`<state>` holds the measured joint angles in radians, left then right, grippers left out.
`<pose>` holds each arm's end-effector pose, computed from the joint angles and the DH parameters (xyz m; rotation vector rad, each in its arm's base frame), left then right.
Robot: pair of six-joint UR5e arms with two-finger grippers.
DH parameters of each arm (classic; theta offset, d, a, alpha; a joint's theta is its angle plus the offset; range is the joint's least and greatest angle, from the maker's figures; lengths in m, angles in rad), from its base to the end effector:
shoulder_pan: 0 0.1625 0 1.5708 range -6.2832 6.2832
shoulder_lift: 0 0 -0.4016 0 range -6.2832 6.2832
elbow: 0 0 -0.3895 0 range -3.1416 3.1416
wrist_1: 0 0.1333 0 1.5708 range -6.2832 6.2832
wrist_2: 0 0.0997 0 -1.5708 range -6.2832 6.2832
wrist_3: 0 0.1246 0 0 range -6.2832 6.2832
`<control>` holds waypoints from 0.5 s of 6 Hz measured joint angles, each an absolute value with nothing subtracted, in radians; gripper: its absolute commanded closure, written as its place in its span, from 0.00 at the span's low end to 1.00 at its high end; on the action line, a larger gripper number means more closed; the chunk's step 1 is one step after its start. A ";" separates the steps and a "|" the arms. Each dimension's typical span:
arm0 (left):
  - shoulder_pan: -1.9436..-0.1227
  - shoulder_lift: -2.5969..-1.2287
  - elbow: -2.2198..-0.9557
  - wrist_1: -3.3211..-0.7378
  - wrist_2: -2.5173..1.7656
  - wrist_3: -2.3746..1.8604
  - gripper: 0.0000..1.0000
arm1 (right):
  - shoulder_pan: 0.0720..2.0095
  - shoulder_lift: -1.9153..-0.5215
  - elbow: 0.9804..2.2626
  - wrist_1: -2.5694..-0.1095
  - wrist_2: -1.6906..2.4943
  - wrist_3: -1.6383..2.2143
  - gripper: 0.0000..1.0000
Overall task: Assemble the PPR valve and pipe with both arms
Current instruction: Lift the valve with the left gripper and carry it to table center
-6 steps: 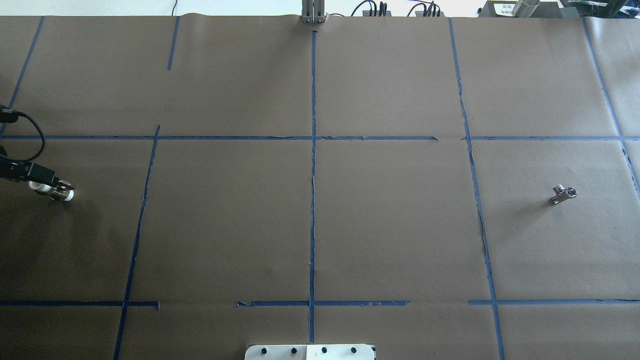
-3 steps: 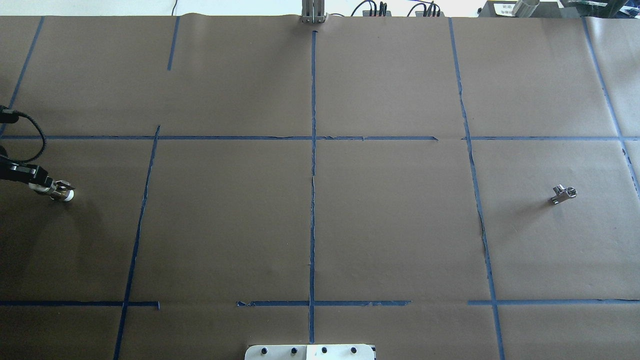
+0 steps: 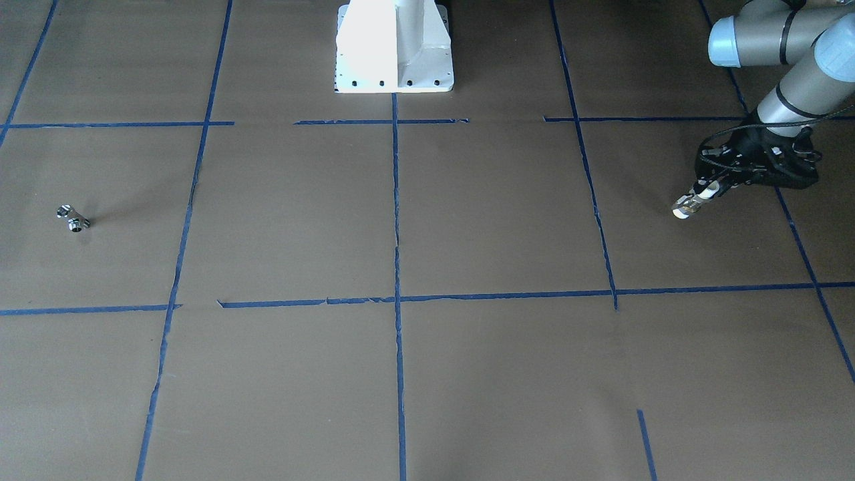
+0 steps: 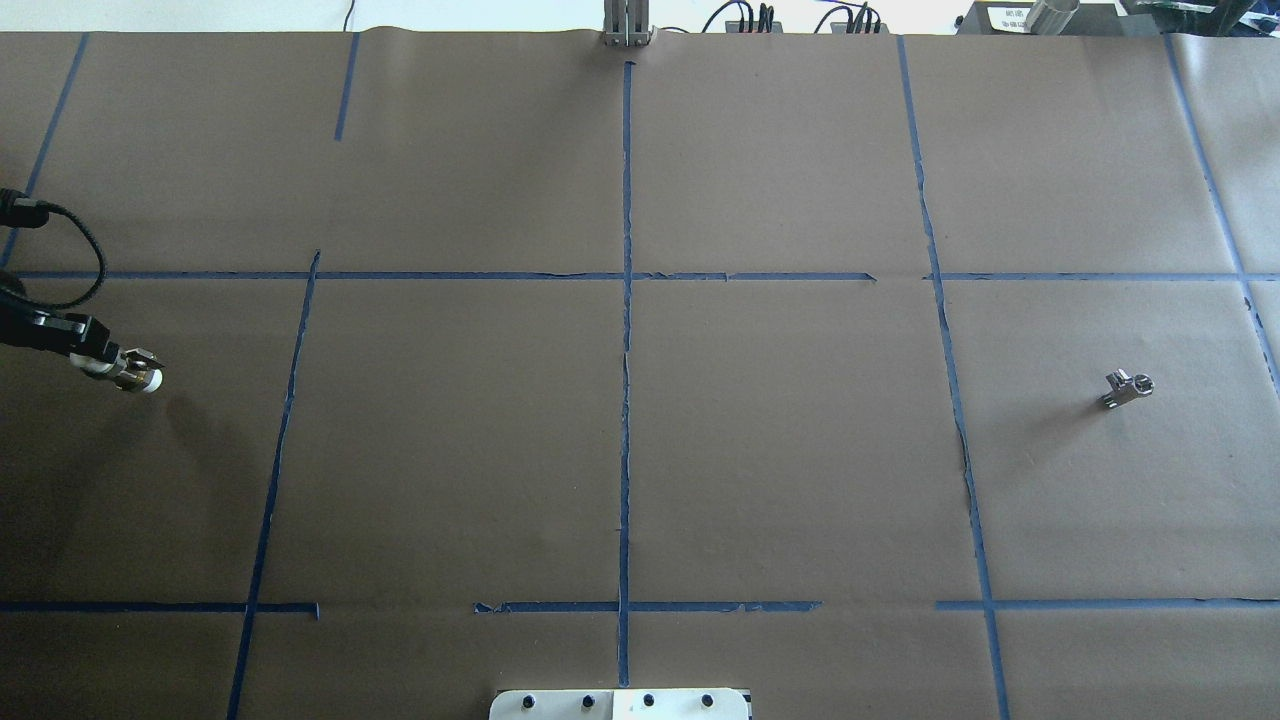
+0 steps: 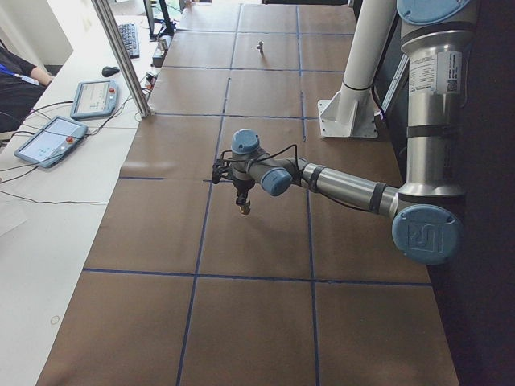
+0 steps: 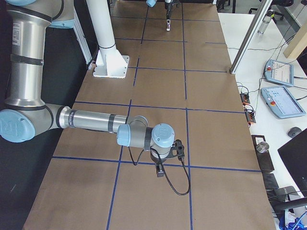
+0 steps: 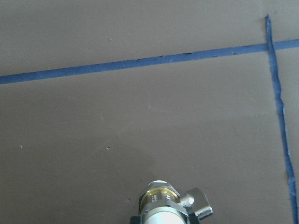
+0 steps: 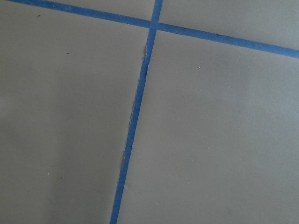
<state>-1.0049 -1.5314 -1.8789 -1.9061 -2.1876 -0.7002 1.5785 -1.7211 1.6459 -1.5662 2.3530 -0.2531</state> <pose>0.2161 -0.4545 0.4874 0.1175 0.8265 0.0598 0.0487 -0.4211 0.6840 0.0353 -0.7854 -0.2050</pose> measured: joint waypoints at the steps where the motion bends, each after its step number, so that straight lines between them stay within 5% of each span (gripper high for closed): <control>1: -0.994 -1.596 -1.912 -1.813 -2.187 -0.795 1.00 | 1.578 -1.721 1.646 -1.566 2.353 -0.253 0.00; 3: -0.902 -1.790 -1.927 -1.662 -2.183 -1.128 0.98 | 1.578 -1.721 1.646 -1.566 2.353 -0.252 0.00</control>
<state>-0.9020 -1.7905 -1.9271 -1.6621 -2.1833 -1.1283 1.5785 -1.7211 1.6460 -1.5662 2.3531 -0.2517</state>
